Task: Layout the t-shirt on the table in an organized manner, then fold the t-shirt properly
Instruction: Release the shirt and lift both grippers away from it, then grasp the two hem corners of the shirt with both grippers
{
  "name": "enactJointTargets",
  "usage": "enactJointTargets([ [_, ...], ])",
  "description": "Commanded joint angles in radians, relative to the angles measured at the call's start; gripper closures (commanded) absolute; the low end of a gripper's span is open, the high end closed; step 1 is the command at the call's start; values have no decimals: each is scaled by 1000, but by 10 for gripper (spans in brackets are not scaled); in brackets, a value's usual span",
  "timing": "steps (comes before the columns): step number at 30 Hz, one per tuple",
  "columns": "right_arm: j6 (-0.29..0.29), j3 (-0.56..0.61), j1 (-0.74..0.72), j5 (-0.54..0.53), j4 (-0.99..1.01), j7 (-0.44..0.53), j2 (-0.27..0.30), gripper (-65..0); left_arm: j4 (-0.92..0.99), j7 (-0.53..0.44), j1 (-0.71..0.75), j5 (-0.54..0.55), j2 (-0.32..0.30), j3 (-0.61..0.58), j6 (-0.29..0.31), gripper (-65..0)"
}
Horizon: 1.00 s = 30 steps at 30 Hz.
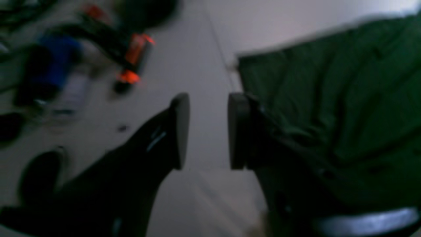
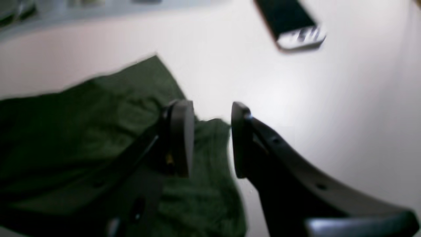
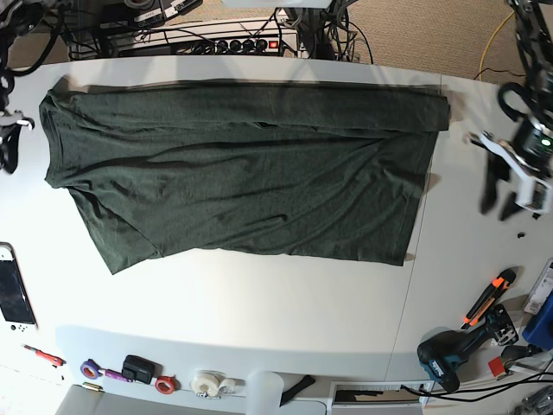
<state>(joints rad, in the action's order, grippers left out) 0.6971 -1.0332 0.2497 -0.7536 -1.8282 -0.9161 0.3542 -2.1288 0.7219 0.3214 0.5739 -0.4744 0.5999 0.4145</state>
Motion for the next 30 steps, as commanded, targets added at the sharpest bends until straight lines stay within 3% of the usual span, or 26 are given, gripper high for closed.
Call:
enactJointTargets([
  [1,1,0,-29,6,-16,37,29,-201,-11,-25,-12,14,-17,20,-9,-211],
  [6,1,90,-145,210,35,111,52,-200,21,-35,-39,14,-16,34,-37,-211],
  [10,-22,236,-255,330,256,177,117,-201,47,-35,-39,14,-16,34,-37,-211],
  [16,-21,421,-500,359,759,267,236,-210,111,-34,-39,14,-16,34,-37,-211],
  [20,1,483,-671,358,1075,327,284,-293,131,-35,-39,14,-16,34,-37,-211],
  [24,1,515,-775,348,1270,334,282,-295,132,-35,-39,23,-16,34,-37,-211],
  [30,1,543,-806,325,1339,314,213,-295,132,-35,-39,40,-16,34,-37,-211],
])
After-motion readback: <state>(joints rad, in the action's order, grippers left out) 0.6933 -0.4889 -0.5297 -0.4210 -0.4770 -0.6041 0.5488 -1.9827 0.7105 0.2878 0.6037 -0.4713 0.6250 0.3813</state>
